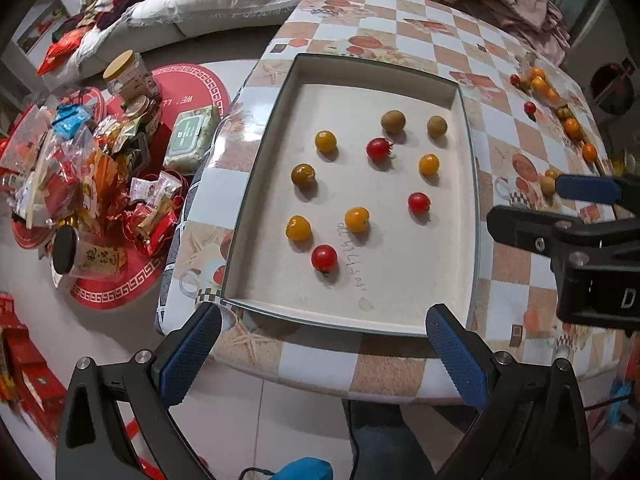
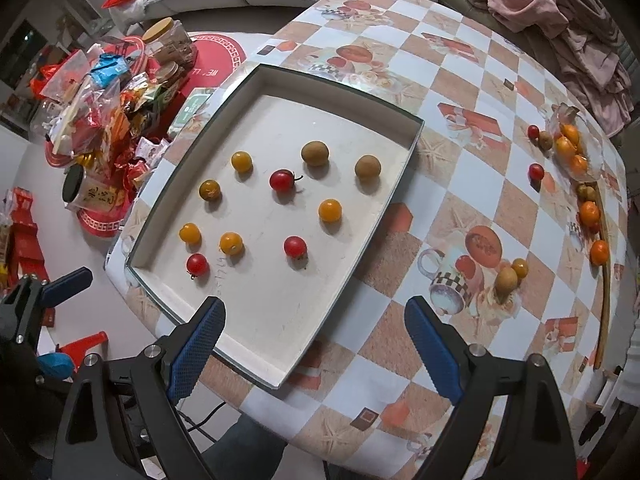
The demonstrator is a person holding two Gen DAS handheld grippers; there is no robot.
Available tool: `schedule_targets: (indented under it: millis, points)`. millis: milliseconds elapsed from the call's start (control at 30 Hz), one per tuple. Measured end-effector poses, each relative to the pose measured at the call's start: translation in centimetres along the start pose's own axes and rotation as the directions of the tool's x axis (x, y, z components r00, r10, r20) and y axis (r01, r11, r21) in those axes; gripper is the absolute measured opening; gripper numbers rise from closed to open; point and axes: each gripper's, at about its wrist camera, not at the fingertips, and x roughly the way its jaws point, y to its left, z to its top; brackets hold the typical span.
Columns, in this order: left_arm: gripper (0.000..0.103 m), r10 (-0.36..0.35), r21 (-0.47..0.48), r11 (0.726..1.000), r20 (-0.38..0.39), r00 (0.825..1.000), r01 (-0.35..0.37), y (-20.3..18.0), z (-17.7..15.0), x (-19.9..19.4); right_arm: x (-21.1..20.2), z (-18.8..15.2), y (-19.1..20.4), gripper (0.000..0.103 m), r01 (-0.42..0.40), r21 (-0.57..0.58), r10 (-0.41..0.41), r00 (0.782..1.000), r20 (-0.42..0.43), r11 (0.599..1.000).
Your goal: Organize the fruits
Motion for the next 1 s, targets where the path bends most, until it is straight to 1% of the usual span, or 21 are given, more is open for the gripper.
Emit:
schedule_targets:
  millis: [100,333,800,1000]
  points:
    - [0.103,-0.007,0.02,1.0,-0.004,1.0,0.007,-0.5,-0.1,-0.4,-0.4,0.0,-0.1,0.093,0.003,0.003,-0.003,1.0,0.0,1.0]
    - [0.103,0.004,0.052,0.999,0.005,1.0,-0.005,-0.9,0.1,-1.1,-0.9,-0.1,-0.3,0.093,0.002,0.012,-0.003,1.0,0.008,1.0]
    - [0.103,0.017,0.079,0.997,0.017,1.0,-0.018,-1.4,0.4,-1.2,-1.1,-0.1,-0.5,0.093,-0.002,0.022,0.001,1.0,0.016,1.0]
    - [0.103,0.022,0.076,0.997,0.022,1.0,-0.024,-1.4,0.4,-1.3,-1.1,0.0,-0.5,0.093,-0.003,0.023,0.003,1.0,0.014,1.0]
